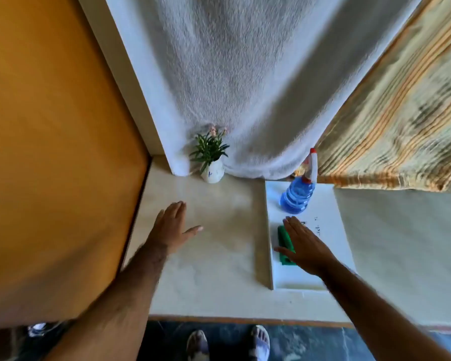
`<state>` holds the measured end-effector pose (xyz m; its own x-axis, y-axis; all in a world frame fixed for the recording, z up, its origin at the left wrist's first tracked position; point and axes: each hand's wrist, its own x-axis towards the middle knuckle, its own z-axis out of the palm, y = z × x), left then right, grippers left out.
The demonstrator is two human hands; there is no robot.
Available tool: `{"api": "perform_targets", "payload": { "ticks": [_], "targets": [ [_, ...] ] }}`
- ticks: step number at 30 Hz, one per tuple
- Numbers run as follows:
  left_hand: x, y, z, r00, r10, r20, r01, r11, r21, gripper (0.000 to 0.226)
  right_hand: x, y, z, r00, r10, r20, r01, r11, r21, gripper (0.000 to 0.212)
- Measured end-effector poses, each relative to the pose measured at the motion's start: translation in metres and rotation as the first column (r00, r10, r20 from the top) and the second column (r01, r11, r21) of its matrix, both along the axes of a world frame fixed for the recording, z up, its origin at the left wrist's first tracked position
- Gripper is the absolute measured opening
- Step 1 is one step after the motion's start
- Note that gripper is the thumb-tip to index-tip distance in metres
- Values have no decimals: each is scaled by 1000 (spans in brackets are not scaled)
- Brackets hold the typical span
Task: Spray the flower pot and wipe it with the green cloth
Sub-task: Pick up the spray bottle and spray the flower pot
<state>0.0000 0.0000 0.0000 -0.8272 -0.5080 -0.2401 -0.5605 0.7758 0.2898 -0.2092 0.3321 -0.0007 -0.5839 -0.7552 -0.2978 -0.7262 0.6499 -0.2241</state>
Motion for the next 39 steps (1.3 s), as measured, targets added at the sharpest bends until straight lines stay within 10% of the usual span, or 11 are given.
{"api": "perform_targets", "payload": {
  "ticks": [11,19,27,33,39],
  "targets": [
    [34,24,-68,991,34,131,-30,999,-32,133,22,31,-62,974,82,-212,-97,993,-60,94],
    [37,27,-77,994,4,113,2,999,-51,123,20,28,-54,1000,-17,-11,14,981,-194,92],
    [35,24,-83,993,-3,120,12,997,-73,132,-72,-43,32,802,-446,396,576,407,-709,118],
    [38,21,-91,990,13,143,2,994,-107,129,-116,-72,23,769,-387,509,638,408,-653,37],
    [39,20,-94,992,13,127,2,994,-113,124,-107,-98,50,824,-333,459,565,422,-709,32]
  ]
}}
